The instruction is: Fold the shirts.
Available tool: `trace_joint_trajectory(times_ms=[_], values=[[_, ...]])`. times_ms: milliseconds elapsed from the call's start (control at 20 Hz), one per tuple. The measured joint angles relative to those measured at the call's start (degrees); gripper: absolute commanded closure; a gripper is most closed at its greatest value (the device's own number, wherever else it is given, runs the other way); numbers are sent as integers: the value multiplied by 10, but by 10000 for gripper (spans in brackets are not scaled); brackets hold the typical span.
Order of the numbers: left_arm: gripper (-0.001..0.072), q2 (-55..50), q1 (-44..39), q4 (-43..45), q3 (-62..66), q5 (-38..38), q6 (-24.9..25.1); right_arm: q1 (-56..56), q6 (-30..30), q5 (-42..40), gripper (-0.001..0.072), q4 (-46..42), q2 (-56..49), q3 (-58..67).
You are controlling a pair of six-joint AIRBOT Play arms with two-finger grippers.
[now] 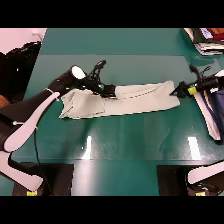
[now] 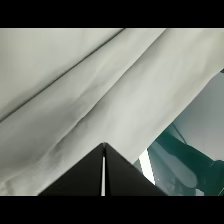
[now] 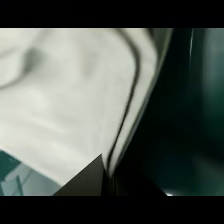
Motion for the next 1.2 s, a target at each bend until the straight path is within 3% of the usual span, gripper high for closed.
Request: trace_joint_trajectory(times_ms=[200,450,950,1200], values=[[684,-43,-21,0,34,15,-19,19,0,-6,694,87,89,3],[685,-70,-28,0,48,26,-37,84,14,-8,694,122,158,64],[685,-73,-26,-1,51,28,-45,245,17,-42,694,133,164,158],[684,-11,31,43,52,-5,-45,294,11,-48,694,133,134,163]])
